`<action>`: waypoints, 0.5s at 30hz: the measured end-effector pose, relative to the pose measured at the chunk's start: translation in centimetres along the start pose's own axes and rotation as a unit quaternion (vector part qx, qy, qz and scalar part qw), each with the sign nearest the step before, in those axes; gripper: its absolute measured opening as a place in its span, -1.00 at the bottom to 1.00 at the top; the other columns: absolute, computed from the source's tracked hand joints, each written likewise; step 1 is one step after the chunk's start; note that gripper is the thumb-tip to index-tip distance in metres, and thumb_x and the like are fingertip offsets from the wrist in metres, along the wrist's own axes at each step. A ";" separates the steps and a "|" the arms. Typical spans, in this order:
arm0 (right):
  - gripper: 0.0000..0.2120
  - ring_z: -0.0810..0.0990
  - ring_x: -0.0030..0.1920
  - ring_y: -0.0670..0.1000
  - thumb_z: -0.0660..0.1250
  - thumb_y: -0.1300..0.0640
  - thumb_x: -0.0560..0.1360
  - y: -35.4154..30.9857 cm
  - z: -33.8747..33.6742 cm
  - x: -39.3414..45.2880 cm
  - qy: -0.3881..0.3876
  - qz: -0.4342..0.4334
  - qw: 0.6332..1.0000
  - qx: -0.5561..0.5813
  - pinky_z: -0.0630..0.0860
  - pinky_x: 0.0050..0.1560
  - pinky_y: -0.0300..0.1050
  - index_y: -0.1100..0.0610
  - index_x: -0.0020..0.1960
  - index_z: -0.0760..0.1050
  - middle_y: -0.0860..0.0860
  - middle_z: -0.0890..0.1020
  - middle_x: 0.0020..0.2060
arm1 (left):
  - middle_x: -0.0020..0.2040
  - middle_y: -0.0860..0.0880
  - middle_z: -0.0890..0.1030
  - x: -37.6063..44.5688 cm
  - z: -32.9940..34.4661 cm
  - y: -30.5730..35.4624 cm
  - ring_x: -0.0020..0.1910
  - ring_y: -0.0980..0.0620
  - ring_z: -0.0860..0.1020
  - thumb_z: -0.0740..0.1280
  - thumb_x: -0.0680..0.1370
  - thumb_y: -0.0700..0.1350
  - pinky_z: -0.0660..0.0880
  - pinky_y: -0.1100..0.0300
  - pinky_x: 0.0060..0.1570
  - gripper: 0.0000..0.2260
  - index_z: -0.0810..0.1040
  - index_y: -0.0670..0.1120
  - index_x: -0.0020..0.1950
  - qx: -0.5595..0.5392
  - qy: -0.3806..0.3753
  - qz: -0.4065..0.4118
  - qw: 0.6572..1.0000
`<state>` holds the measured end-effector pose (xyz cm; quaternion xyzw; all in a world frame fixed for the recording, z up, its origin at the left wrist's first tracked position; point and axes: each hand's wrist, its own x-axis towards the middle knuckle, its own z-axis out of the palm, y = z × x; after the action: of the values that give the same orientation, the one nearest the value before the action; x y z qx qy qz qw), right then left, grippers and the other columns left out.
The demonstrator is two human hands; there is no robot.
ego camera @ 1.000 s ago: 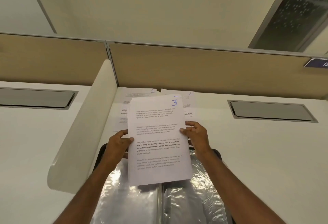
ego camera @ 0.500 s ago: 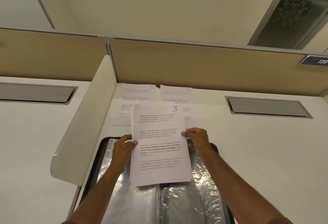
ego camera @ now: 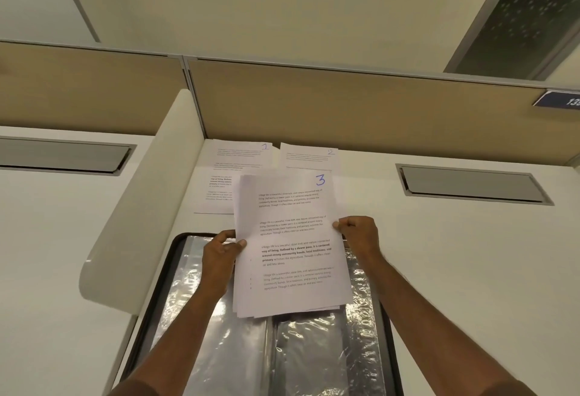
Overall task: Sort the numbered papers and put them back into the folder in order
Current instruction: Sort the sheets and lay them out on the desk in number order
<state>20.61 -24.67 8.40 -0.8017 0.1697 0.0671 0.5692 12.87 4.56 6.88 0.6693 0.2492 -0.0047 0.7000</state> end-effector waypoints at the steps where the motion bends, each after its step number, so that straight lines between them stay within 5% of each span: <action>1: -0.85 0.73 -0.12 0.13 0.52 0.20 0.44 0.0 -0.5 0.1 0.007 -0.001 1.000 0.005 0.67 0.00 0.21 0.02 -0.27 0.71 -0.02 0.75 -0.20 | -0.14 -0.08 0.74 0.0 0.2 -0.1 -0.21 -0.09 0.72 0.43 0.55 -0.24 0.66 -0.05 -0.15 -0.86 0.62 -0.08 0.09 0.000 0.003 0.001 1.000; 8: -0.93 0.71 -0.09 0.27 0.51 0.24 0.45 -0.1 -4.4 1.6 0.042 0.015 0.997 0.067 0.67 -0.04 0.26 0.15 -0.21 0.68 0.10 0.74 -0.20 | -0.10 -0.11 0.74 -0.4 2.1 0.2 -0.15 -0.15 0.72 0.44 0.55 -0.24 0.66 -0.10 -0.10 -0.83 0.60 -0.10 0.13 -0.006 0.015 -0.003 1.000; 15: -0.96 0.69 -0.18 0.18 0.50 0.29 0.46 -0.7 -10.2 5.0 0.068 0.023 0.992 0.103 0.67 -0.03 0.19 0.21 -0.15 0.66 0.17 0.73 -0.14 | -0.14 -0.09 0.73 -0.9 4.7 1.3 -0.22 -0.07 0.72 0.44 0.55 -0.24 0.66 0.03 -0.24 -0.84 0.59 -0.07 0.10 -0.014 0.033 0.010 0.999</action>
<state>24.68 -35.02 11.01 -0.7372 0.2323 0.0076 0.6344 14.16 -0.02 8.30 0.6617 0.2652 0.0283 0.7007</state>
